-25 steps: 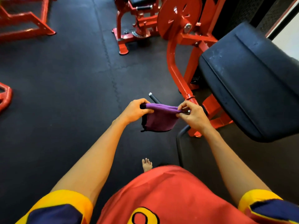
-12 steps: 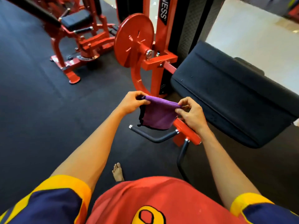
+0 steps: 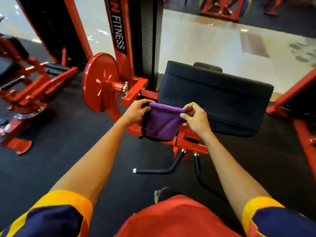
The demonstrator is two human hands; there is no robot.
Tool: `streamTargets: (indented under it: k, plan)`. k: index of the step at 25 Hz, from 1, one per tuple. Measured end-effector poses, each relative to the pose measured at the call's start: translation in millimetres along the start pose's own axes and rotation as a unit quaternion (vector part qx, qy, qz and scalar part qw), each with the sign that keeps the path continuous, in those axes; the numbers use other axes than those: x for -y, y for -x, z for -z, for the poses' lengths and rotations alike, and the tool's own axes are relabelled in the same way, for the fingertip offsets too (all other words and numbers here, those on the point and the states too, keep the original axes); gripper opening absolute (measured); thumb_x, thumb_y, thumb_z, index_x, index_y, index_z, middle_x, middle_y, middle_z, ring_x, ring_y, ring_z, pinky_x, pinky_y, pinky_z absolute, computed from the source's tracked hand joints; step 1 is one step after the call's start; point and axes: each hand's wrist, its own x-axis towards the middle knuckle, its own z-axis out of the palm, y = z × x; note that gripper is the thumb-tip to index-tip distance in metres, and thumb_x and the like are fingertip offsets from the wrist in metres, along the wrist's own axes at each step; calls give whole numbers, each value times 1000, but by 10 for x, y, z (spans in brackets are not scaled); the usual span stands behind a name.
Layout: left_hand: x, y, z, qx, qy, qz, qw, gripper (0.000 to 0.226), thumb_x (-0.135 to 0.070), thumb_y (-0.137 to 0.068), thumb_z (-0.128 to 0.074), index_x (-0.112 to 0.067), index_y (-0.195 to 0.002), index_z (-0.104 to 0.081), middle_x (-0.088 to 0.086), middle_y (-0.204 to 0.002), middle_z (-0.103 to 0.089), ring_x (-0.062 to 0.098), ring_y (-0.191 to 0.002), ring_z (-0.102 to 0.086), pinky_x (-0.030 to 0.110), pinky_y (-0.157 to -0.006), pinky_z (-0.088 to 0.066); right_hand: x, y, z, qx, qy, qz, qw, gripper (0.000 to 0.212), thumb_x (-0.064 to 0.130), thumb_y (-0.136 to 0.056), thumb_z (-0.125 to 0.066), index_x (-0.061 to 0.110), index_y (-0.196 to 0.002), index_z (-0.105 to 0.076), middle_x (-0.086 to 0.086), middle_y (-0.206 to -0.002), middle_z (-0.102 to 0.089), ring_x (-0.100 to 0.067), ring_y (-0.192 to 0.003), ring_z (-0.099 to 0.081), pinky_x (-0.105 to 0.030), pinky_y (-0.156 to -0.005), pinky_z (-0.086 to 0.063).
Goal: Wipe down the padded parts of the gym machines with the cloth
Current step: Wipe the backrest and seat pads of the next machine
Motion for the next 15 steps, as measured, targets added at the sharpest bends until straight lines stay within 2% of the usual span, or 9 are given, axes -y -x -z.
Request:
streamTargets:
  k: [2,4,5,7,9,12,15]
  plan:
    - [-8,-285,30,17,-21,-23,999,32,6,-96,-59,-2,-126,-66,6,-116,-69,13,-110,-60,27,-103,-46,11,-136,-26,-41,5,-17,999,32,-1,-87,-74,28,-86,-61,3,-86,-65,-12,-75,-65,-28,-57,-59]
    - [-79,-542,21,33,-38,-44,998,31,7,-95,-59,-2,-124,-66,6,-115,-69,14,-110,-60,20,-98,-46,-17,-321,-4,-95,29,-13,995,32,4,-84,-77,32,-85,-61,8,-85,-67,-8,-75,-63,-30,-67,-58]
    - [-88,-673,19,42,-43,-52,997,30,6,-95,-60,-4,-122,-67,7,-113,-70,15,-107,-61,20,-96,-47,-36,-409,15,-118,42,-10,992,32,6,-82,-78,33,-84,-61,10,-86,-67,-7,-73,-62,-29,-71,-56]
    - [-94,-986,51,59,-44,-58,996,29,6,-93,-63,-13,-114,-70,10,-106,-72,17,-98,-62,34,-94,-52,-60,-624,35,-152,49,-10,987,33,8,-82,-79,33,-85,-59,11,-86,-67,-6,-72,-60,-27,-74,-53]
    - [-57,-1347,84,76,-52,-62,994,32,7,-90,-65,-21,-106,-69,11,-101,-73,19,-93,-63,46,-94,-54,-43,-867,23,-174,47,-15,983,34,7,-84,-78,33,-85,-57,10,-87,-66,-6,-71,-61,-28,-73,-54]
    - [-126,-1832,136,78,-87,-48,992,29,8,-90,-65,-13,-109,-71,8,-99,-72,17,-92,-65,45,-92,-57,20,-1275,-60,-198,7,-38,980,34,3,-91,-72,32,-87,-54,2,-92,-67,-11,-70,-71,-30,-60,-59]
    - [-157,-2279,161,71,-100,-43,991,27,3,-91,-65,-10,-113,-72,9,-103,-74,18,-93,-67,43,-93,-56,55,-1601,-143,-221,-31,-50,974,31,3,-94,-68,31,-90,-54,-1,-95,-66,-19,-82,-75,-34,-63,-64]
